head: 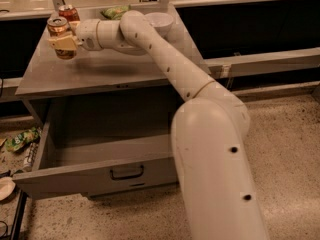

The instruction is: Place orange can into top drawer

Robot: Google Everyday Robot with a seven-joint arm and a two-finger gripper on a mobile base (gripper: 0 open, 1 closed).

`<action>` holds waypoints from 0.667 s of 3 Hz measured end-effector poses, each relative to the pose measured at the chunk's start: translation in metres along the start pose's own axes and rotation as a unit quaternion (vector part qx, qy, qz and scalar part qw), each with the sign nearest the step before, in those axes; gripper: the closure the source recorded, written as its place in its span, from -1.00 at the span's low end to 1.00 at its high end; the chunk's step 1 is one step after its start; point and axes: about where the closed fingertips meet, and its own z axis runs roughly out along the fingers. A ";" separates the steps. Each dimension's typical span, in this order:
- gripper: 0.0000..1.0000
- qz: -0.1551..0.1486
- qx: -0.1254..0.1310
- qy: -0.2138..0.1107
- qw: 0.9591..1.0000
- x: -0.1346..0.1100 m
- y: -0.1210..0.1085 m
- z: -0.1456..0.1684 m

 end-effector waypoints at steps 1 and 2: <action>1.00 -0.019 -0.055 -0.018 0.998 -0.005 0.039 -0.030; 1.00 -0.020 -0.093 -0.003 0.995 -0.005 0.076 -0.061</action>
Offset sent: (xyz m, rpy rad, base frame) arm -0.1427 -0.0820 -0.0092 -0.0900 0.0058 0.2787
